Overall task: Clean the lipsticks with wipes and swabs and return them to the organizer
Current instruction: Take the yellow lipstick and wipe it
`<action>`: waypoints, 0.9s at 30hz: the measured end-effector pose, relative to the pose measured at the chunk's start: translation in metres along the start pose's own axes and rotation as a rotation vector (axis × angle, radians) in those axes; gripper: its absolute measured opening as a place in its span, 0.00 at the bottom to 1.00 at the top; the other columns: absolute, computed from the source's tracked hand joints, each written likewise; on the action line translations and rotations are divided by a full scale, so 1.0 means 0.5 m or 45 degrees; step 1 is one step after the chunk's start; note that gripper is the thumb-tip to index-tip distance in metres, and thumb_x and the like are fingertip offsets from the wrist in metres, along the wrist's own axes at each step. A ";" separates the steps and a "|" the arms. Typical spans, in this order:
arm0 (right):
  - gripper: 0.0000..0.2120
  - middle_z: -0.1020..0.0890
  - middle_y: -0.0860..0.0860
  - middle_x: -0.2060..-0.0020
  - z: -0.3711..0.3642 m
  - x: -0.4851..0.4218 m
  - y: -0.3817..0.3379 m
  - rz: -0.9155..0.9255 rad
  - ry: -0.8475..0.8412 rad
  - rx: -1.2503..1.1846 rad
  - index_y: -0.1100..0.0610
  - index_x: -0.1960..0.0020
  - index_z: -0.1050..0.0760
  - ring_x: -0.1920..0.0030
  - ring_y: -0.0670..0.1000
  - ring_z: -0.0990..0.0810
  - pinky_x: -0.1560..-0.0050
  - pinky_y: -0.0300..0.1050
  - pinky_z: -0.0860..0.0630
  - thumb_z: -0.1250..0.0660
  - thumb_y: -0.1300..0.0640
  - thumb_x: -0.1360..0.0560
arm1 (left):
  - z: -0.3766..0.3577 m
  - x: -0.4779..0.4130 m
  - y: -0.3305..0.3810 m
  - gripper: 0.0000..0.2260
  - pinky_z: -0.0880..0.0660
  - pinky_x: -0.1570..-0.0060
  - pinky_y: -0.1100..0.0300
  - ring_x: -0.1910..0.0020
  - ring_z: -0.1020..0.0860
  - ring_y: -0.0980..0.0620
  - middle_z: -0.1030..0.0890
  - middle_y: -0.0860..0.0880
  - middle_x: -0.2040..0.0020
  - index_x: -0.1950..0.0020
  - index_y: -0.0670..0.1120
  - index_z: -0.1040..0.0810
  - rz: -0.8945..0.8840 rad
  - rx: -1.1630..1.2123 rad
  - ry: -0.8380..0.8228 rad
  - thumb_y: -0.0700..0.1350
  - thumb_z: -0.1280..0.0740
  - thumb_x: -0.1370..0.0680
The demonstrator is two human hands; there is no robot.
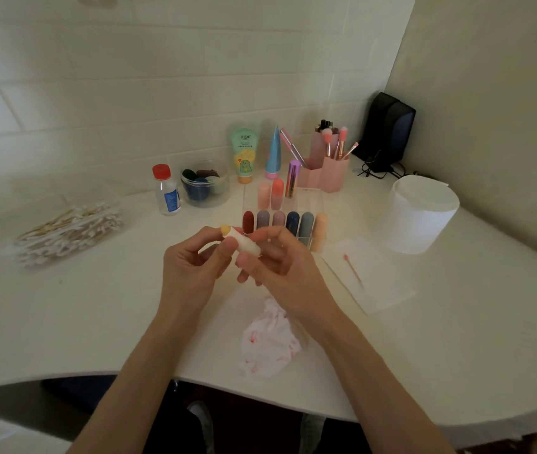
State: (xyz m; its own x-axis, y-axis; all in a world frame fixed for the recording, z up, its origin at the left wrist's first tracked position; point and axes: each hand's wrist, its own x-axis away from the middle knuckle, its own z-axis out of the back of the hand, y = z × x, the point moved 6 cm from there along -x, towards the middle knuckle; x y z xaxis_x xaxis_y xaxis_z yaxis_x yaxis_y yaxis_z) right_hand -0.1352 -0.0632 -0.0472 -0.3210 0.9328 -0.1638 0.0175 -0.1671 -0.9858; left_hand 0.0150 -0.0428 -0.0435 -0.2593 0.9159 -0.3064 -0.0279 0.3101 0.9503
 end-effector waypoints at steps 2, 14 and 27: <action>0.16 0.13 0.54 0.57 0.001 -0.001 0.000 0.034 0.025 0.002 0.62 0.40 0.23 0.60 0.52 0.14 0.60 0.42 0.21 0.31 0.52 0.22 | 0.001 -0.001 -0.004 0.08 0.29 0.67 0.68 0.70 0.27 0.57 0.20 0.57 0.66 0.44 0.46 0.16 0.019 0.002 0.006 0.43 0.32 0.21; 0.26 0.25 0.54 0.69 -0.006 0.008 0.008 -0.143 -0.038 -0.082 0.66 0.50 0.21 0.71 0.47 0.31 0.68 0.36 0.32 0.43 0.43 0.17 | -0.015 -0.001 -0.015 0.13 0.32 0.67 0.66 0.67 0.31 0.53 0.22 0.53 0.67 0.41 0.50 0.18 0.039 0.064 -0.206 0.50 0.36 0.21; 0.21 0.27 0.51 0.70 -0.007 0.017 -0.011 -0.206 -0.066 -0.254 0.56 0.52 0.18 0.70 0.45 0.31 0.70 0.34 0.35 0.42 0.44 0.17 | -0.041 0.007 -0.007 0.14 0.28 0.61 0.66 0.64 0.25 0.57 0.19 0.51 0.57 0.38 0.48 0.19 -0.019 0.024 -0.384 0.46 0.34 0.23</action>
State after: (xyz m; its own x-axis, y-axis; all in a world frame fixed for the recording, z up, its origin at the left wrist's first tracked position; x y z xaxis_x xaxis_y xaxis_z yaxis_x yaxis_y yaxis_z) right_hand -0.1346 -0.0530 -0.0435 -0.3830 0.9237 -0.0064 0.1466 0.0539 -0.9877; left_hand -0.0057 -0.0461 -0.0468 0.0398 0.9448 -0.3253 -0.0110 0.3260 0.9453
